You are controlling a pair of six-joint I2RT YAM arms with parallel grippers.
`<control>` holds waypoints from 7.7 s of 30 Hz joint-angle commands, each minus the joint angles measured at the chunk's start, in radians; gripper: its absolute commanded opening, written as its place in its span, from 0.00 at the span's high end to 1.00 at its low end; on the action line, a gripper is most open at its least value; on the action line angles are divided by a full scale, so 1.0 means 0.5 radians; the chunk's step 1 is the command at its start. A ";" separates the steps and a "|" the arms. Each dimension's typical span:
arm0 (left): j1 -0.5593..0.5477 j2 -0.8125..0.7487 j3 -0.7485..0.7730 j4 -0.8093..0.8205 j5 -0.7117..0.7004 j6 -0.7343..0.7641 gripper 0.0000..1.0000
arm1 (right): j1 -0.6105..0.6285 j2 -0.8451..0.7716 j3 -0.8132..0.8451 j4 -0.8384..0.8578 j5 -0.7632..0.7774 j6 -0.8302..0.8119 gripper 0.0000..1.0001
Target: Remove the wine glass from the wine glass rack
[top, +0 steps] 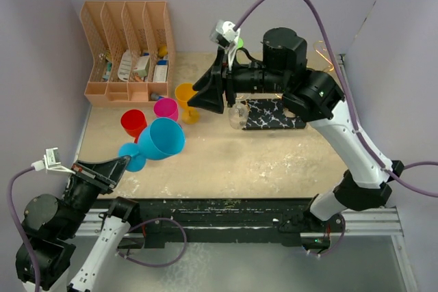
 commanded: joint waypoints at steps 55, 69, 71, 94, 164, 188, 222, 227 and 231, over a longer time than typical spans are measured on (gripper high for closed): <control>-0.004 0.476 0.647 -0.535 -0.725 0.476 0.28 | 0.473 1.416 0.700 -0.720 1.201 -0.113 1.00; -0.007 0.457 0.546 -0.483 -0.679 0.471 0.28 | 0.512 1.579 0.832 -0.596 1.417 -0.151 0.80; -0.007 0.455 0.540 -0.480 -0.680 0.471 0.28 | 0.513 1.575 0.832 -0.572 1.402 -0.164 0.70; -0.006 0.446 0.452 -0.400 -0.615 0.440 0.28 | 0.095 0.860 0.803 -0.068 1.119 0.009 0.55; -0.005 0.517 0.225 -0.219 -0.431 0.435 0.28 | -1.215 1.284 0.530 0.297 0.073 0.740 0.62; -0.005 0.503 0.228 -0.239 -0.434 0.434 0.28 | -1.206 0.983 0.108 0.763 0.020 0.886 1.00; -0.006 0.501 0.291 -0.274 -0.422 0.408 0.28 | -1.253 0.853 -0.235 0.988 -0.180 1.314 1.00; -0.006 0.504 0.295 -0.271 -0.419 0.410 0.28 | -1.271 0.749 -0.337 0.944 -0.037 1.256 1.00; -0.006 0.506 0.305 -0.270 -0.416 0.408 0.28 | -1.292 0.620 -0.436 0.940 0.109 1.228 1.00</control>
